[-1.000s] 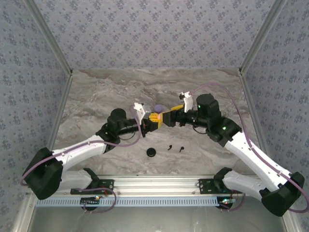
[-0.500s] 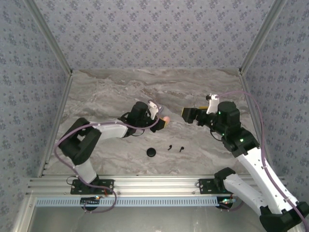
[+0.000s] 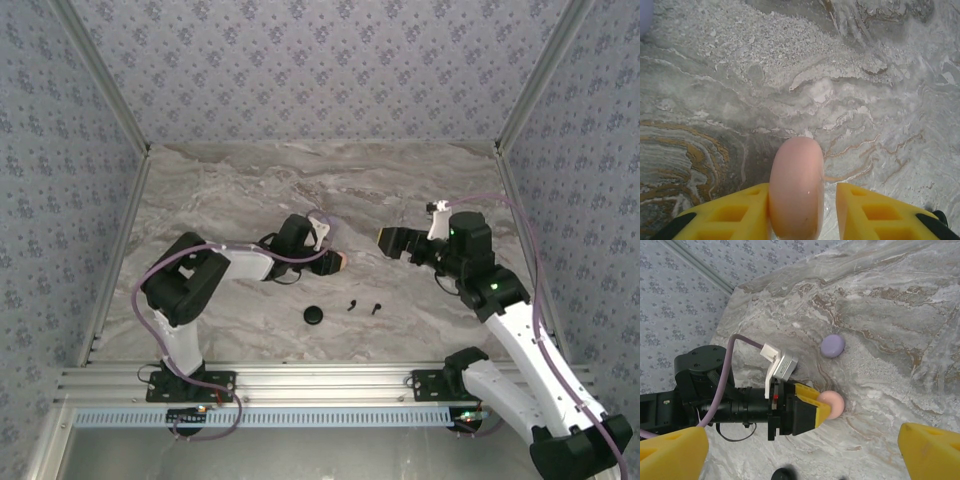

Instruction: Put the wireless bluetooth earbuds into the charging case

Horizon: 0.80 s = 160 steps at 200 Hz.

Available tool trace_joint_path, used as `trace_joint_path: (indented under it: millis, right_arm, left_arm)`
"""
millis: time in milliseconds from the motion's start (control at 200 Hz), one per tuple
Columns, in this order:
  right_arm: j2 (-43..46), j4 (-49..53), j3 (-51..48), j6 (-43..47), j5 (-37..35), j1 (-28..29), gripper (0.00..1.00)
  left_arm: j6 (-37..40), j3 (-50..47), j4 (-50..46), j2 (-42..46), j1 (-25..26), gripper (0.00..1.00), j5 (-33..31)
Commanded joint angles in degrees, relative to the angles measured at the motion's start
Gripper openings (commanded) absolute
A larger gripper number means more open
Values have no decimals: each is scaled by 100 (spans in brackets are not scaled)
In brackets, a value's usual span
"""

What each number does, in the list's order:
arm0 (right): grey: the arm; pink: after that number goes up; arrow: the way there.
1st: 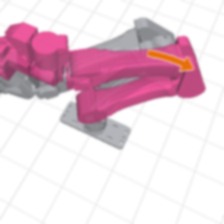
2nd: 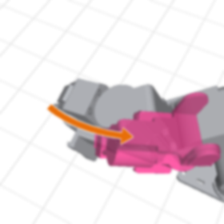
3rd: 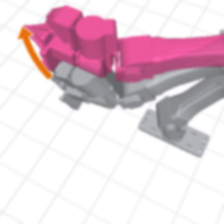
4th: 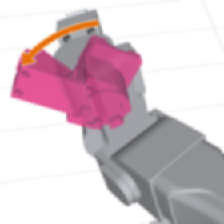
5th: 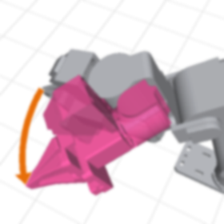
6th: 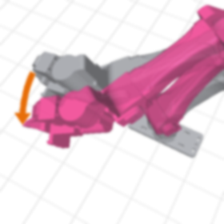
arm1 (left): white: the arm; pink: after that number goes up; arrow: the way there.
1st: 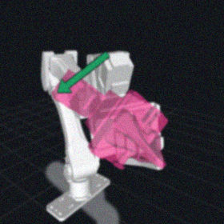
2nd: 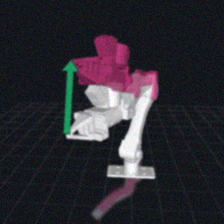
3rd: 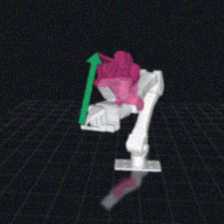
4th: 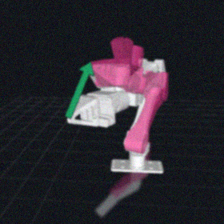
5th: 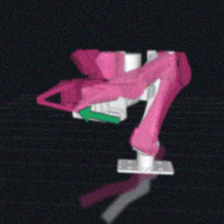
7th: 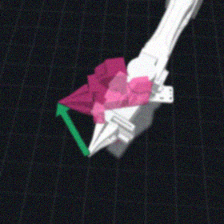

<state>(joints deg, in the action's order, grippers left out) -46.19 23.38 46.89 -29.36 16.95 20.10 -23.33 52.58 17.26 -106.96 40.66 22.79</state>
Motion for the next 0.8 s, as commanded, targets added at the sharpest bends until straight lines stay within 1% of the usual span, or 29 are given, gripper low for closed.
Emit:
trace_joint_path:
  millis: [0,115,225,370,495,580,660,730,795]
  right_arm:
    - [-29,33,45,-36,187,-33,100]
    - [-141,270,134,183,190,-7,100]
    - [-291,592,221,456,72,131,100]
    - [-479,971,292,454,-400,633,99]
    - [-711,1081,223,-3,-1111,1443,97]
    - [-1028,1081,132,-382,-1613,2146,94]
    - [-1524,994,101,-751,-1969,2761,92]
    - [-2071,927,180,-980,-2231,3228,88]
    - [-2627,939,380,-1100,-2410,3570,88]
  left_arm:
    - [-90,95,-134,-26,-99,38,-33]
    - [-101,12,-93,96,-166,41,-4]
    - [-62,-71,-95,398,-182,44,-1]
    - [55,-183,-262,940,-229,50,-70]
    - [117,-380,-363,1500,-387,55,-139]
    - [120,-576,-418,1929,-581,58,-156]
    - [86,-754,-510,2316,-860,61,-152]
    - [16,-911,-603,2628,-1141,63,-146]
    - [-85,-1069,-648,2869,-1421,64,-113]
